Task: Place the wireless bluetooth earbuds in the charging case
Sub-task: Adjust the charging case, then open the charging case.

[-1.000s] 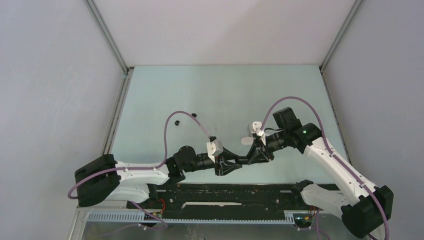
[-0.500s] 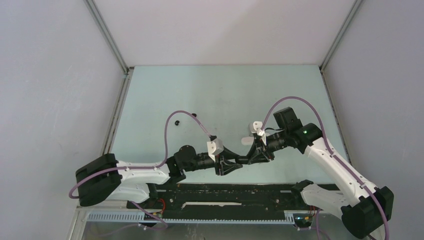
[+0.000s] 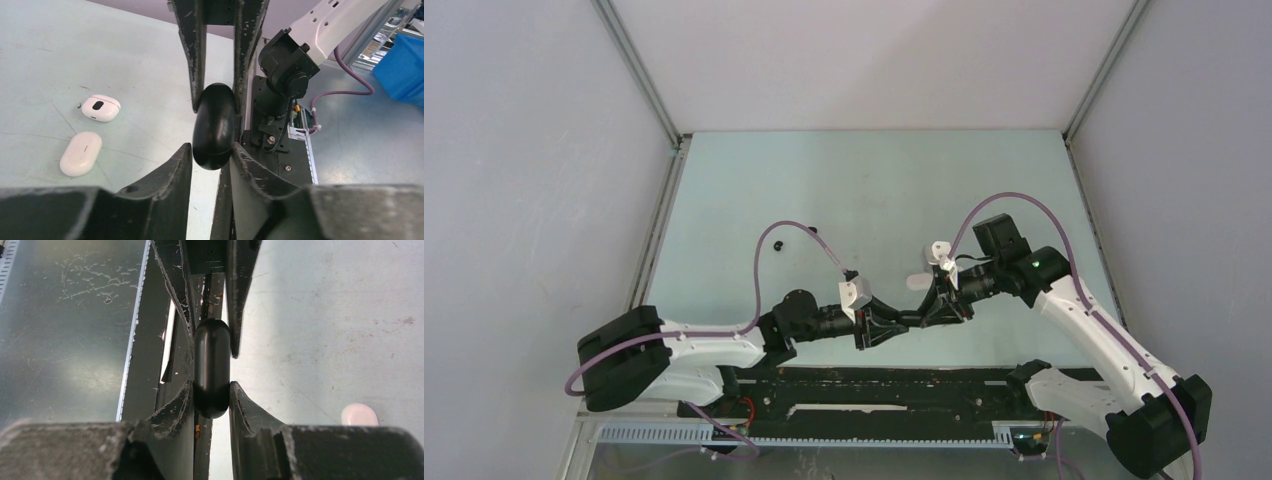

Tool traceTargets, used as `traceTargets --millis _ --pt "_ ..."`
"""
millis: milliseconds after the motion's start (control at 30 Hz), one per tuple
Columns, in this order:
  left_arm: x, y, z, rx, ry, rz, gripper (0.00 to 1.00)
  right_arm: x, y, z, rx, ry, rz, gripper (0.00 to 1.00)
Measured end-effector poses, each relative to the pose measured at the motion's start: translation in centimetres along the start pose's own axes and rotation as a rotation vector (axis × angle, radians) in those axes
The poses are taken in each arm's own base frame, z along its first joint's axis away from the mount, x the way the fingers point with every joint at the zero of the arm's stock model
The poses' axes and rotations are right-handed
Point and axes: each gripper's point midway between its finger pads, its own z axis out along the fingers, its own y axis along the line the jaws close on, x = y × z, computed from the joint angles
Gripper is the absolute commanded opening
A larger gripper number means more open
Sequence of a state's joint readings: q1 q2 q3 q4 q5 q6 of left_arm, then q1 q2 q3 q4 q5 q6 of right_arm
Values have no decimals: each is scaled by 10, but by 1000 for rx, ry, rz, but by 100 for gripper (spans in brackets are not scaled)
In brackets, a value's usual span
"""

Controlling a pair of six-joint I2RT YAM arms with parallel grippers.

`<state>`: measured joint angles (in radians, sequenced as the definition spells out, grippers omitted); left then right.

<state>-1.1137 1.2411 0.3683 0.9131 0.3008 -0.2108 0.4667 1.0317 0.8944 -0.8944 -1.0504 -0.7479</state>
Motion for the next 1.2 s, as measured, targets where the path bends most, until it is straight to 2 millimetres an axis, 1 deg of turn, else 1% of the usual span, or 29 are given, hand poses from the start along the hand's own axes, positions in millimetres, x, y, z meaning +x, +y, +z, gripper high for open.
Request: traceTargets --millis 133,167,333,500,533,700,833,1067,1200 --pt "1 -2 0 16 2 -9 3 0 -1 0 3 0 -2 12" --pt "1 -2 0 17 2 -14 0 0 -1 0 5 0 -1 15" --pt "2 -3 1 34 -1 -8 0 0 -3 -1 14 -3 34 31" --pt "-2 0 1 29 -14 14 0 -4 -9 -4 25 -44 154 48" --pt "-2 0 1 30 -14 18 0 -5 -11 -5 24 -53 184 50" --pt "2 1 0 28 -6 26 0 -5 -20 -7 8 -89 314 52" --pt "4 -1 -1 37 -3 32 0 -9 -31 -12 7 -125 368 54" --pt "3 -1 -1 38 -8 33 0 -18 -34 -21 -4 -183 389 59" --pt "2 5 -5 20 -23 11 0 -28 -35 -31 -2 -219 371 59"
